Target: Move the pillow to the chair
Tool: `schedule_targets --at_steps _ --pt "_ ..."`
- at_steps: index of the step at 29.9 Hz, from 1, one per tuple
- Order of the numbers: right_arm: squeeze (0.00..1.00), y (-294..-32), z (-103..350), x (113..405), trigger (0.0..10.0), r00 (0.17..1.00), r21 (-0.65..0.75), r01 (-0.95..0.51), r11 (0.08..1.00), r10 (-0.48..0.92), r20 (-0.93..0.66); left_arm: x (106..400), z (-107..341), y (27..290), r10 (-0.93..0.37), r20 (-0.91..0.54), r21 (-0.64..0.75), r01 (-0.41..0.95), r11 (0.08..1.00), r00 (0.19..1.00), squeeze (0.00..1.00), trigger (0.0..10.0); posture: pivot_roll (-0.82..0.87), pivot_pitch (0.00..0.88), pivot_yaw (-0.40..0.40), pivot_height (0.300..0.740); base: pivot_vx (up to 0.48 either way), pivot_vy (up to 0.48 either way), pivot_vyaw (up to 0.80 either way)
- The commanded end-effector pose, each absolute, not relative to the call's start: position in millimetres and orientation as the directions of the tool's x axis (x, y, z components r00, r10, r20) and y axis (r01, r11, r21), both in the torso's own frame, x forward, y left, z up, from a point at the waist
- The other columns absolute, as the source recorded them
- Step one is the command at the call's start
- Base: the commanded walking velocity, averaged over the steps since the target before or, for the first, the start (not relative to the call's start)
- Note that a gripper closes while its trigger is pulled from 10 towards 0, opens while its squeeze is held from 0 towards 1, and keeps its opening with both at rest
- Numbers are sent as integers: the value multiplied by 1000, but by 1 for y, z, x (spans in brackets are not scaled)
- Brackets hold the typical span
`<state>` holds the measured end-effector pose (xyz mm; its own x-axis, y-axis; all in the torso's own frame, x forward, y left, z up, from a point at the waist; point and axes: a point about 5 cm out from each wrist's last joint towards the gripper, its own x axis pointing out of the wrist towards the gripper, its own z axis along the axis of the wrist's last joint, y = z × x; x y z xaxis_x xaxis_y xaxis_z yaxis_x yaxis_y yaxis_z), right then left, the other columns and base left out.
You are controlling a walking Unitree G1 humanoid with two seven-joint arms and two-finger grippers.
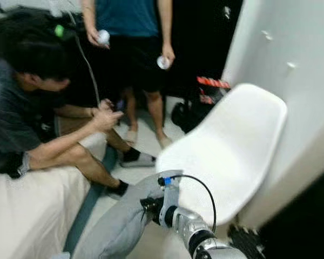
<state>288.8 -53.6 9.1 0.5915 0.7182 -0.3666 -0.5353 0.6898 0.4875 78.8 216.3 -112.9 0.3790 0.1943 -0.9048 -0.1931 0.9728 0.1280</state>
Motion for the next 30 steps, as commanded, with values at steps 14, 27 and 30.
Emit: schedule_targets --at_steps 14,27,30 --pt "0 -25 21 287 10000 535 539 -603 587 800 -273 83 -114 208 173 -905 105 -190 976 388 0 10000 115 40 -98 740 376 0 -788" --pt "0 -39 10 292 10000 612 373 -533 760 650 -450 88 -113 205 177 -901 103 -203 974 395 0 10000 114 43 -101 740 102 0 -236" --pt "0 -42 9 292 10000 616 356 -529 770 637 -463 87 -113 205 177 -903 103 -203 974 391 0 10000 112 44 -100 740 0 0 -748"
